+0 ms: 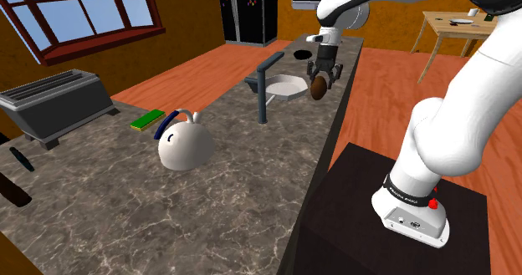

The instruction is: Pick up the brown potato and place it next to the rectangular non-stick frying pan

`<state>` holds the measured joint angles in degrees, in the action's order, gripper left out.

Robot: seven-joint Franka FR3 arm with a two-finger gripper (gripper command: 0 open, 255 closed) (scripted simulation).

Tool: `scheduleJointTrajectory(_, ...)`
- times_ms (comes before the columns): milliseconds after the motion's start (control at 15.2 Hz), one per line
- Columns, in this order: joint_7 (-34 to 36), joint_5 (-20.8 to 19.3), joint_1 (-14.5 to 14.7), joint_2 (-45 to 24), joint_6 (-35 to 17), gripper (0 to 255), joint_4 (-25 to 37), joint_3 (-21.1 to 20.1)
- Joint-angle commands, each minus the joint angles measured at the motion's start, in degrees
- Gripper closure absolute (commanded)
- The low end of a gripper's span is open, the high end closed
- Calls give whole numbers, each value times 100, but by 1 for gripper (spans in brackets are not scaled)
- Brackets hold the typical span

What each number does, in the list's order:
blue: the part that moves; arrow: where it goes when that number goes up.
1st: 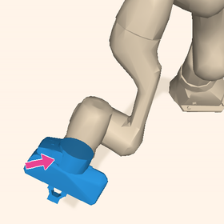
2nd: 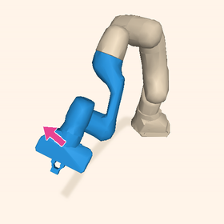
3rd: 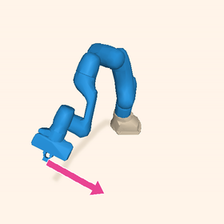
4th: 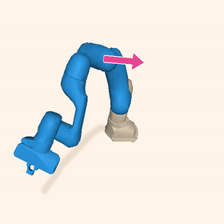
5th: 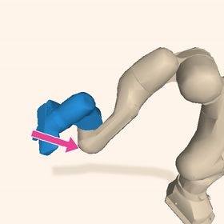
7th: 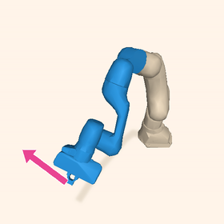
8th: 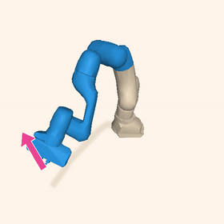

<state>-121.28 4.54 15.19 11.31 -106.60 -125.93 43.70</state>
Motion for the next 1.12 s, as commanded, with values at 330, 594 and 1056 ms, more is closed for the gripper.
scheduleJointTrajectory(330,-237,181,28,-274,-519,255,-336,102)
scheduleJointTrajectory(594,-408,335,50,-480,-809,255,-496,159)
scheduleJointTrajectory(1056,-773,705,85,-916,-1295,255,-723,235)
